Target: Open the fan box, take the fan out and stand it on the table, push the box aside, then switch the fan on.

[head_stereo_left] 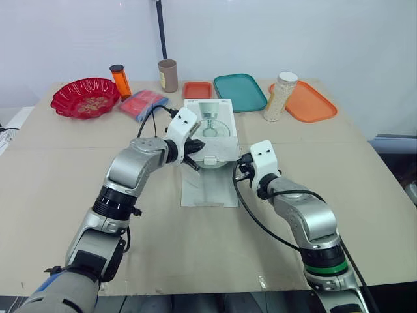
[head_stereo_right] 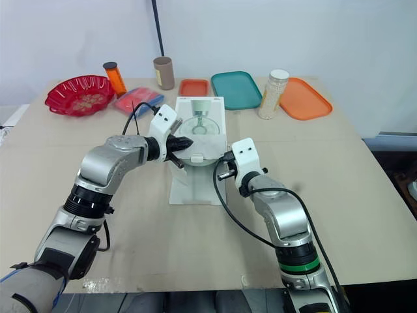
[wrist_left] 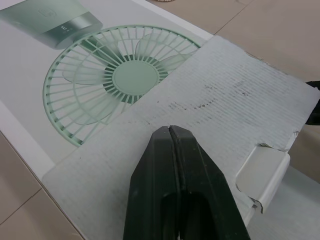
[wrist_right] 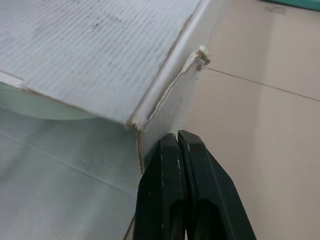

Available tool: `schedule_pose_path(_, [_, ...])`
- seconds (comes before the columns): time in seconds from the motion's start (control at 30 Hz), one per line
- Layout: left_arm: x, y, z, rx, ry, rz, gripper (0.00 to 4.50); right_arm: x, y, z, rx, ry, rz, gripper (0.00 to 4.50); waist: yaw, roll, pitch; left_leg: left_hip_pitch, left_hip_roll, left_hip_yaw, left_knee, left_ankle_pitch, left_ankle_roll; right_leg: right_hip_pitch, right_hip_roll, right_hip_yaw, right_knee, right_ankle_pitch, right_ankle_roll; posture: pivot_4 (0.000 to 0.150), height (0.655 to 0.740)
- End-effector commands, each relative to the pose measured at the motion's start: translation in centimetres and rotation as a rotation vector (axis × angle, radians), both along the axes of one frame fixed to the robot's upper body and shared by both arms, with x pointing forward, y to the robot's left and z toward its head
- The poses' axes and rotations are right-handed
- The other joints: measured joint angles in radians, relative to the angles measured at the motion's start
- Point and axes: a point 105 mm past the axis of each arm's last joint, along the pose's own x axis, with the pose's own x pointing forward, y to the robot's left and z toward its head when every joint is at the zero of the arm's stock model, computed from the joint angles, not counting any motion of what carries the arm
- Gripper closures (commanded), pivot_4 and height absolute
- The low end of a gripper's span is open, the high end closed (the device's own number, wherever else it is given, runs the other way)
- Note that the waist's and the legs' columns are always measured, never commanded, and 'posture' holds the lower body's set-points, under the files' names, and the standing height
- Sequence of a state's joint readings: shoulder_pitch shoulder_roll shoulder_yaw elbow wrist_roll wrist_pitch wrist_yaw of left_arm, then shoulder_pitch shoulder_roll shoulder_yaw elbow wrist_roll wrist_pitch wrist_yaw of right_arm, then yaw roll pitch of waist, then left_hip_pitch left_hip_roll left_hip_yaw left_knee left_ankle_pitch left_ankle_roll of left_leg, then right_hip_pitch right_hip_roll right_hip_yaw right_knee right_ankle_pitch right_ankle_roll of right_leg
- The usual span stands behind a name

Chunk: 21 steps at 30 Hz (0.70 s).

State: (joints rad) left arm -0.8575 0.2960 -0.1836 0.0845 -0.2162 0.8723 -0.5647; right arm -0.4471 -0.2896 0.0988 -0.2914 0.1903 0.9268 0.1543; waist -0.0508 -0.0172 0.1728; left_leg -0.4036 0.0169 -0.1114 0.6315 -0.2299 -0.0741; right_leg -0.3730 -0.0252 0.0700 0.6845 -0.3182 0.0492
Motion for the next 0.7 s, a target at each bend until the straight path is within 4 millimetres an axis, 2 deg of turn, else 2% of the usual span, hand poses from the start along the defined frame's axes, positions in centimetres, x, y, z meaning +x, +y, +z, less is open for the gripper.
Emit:
schedule_pose_path(0.03, [-0.3,0.0,0.1,-0.006,-0.002,-0.002,4.50,-0.2,0.0,2.5,0.014,-0.106,0.003,4.47,0.000,0.000,0.000,0.000,0.000,0.000,0.000,0.000,0.000,0.000,0.000,0.000,0.000,0.000,0.000,0.150,0.7400])
schedule_pose_path(0.3, [-0.4,-0.1,-0.1,-0.008,0.003,-0.002,4.50,-0.9,-0.6,4.3,0.030,-0.143,-0.005,4.47,0.000,0.000,0.000,0.000,0.000,0.000,0.000,0.000,0.000,0.000,0.000,0.000,0.000,0.000,0.000,0.150,0.7400])
schedule_pose_path(0.5, [-0.4,0.0,-0.1,-0.010,-0.005,0.007,4.50,-2.2,-0.7,7.2,0.027,-0.238,0.032,4.47,0.001,0.000,0.000,0.000,0.000,0.000,0.000,0.000,0.000,0.000,0.000,0.000,0.000,0.000,0.000,0.150,0.7400])
schedule_pose_path(0.6, [0.3,0.5,1.8,-0.072,-0.080,0.047,4.50,-3.0,0.5,9.1,0.046,-0.307,0.094,4.47,0.001,0.000,0.000,0.000,0.000,0.000,0.000,0.000,0.000,0.000,0.000,0.000,0.000,0.000,0.000,0.150,0.7400])
schedule_pose_path(0.7, [0.1,0.6,4.8,-0.205,-0.131,0.050,4.50,-3.1,1.1,9.1,0.071,-0.303,0.112,4.47,0.001,0.000,0.000,0.000,0.000,0.000,0.000,0.000,0.000,0.000,0.000,0.000,0.000,0.000,0.000,0.150,0.7400])
